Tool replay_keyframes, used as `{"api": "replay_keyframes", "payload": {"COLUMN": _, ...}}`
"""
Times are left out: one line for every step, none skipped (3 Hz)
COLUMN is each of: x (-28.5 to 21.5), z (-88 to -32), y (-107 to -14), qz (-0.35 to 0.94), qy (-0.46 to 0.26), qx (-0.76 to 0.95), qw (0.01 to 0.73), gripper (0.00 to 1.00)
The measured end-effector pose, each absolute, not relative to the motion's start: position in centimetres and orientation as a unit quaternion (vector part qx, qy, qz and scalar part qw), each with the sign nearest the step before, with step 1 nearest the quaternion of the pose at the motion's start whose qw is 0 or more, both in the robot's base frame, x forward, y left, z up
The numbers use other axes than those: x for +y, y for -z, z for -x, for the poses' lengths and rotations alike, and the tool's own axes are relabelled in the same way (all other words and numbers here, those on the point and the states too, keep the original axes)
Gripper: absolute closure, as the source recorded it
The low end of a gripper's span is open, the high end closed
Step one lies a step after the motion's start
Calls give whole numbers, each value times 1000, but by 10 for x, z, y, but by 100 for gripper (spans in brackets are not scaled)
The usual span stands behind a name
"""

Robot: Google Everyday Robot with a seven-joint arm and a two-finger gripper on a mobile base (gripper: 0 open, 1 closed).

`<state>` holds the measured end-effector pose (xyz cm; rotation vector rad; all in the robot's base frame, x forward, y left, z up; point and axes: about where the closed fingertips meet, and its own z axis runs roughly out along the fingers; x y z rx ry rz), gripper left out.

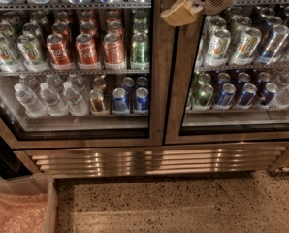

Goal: Open left fridge door

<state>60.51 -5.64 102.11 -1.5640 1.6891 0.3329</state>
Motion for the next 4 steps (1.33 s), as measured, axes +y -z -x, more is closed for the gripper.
{"api": "replay_keyframes", "payload": {"x": -58, "z": -605, "y": -1024, "qz": 617, "qy": -131, "qx": 666, "qw": 397, "gripper": 100}}
{"api": "replay_keyframes", "payload": {"x": -62, "z": -581, "y": -1023, "qz": 614, "qy": -141, "qx": 665, "qw": 402, "gripper": 100}}
{"api": "replay_keyframes", "payload": {"x": -63, "z": -579, "y": -1025, "qz": 614, "qy": -141, "qx": 665, "qw": 402, "gripper": 97}}
{"api": "replay_keyframes", "payload": {"x": -63, "z": -579, "y": -1025, "qz": 614, "qy": -141, "qx": 665, "qw": 402, "gripper": 75}}
